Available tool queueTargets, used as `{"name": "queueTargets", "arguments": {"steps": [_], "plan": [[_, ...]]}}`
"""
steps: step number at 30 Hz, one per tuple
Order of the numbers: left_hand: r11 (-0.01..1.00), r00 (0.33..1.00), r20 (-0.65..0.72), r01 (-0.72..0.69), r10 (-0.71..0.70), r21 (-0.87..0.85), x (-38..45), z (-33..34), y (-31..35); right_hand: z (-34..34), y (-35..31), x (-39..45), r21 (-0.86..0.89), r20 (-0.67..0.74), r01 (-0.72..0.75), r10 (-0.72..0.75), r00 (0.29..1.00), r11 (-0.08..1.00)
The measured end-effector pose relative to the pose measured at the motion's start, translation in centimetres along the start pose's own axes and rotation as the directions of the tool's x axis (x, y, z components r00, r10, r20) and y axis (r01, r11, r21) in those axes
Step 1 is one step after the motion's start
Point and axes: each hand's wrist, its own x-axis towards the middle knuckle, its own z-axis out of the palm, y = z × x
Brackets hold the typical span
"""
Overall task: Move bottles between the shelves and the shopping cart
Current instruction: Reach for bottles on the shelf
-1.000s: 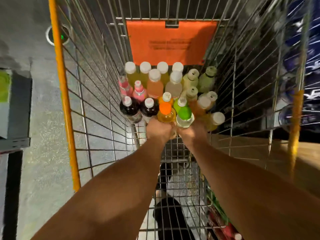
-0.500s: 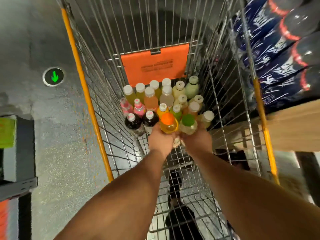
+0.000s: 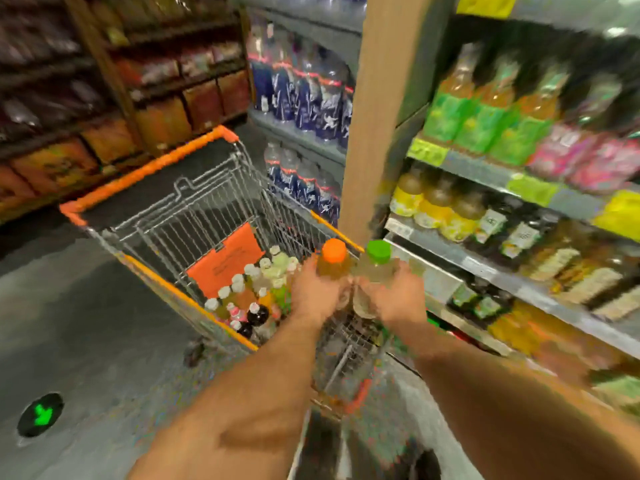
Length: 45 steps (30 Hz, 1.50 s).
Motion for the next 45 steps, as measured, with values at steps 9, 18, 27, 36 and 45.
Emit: {"name": "queueTargets", "arguments": {"steps": [9,18,27,36,45], "plan": [[0.942,0.924,0.269,-0.314,0.273,0.119,-10.7,10.3,8.8,-18.4,6.5,-6.9,0.083,-0.34,-0.16,0.178,0.923,0.984],[0.89,0.786,0.529,-0.44,0.319,0.117,-23.2,24.2,12.2,-34.1,16.8,-16.5,0.148,-0.568,-0.322,0.347,0.746,0.935],[0.863,0.676,0.653,-0.5,0.341,0.067,-34.5,34.2,14.2,-44.6,24.9,-22.8,0.042,-0.631,-0.37,0.311,0.71,0.928],[0.9,0.672,0.694,-0.429,0.257,0.082,-39.0,43.4,13.9,-51.4,33.0,-23.4,0.011,-0.613,-0.362,0.293,0.734,0.932],[0.897,0.669,0.707,-0.427,0.23,0.113,-34.4,54.3,16.1,-55.0,39.6,-14.8,0.087,-0.586,-0.377,0.353,0.729,0.922]]}}
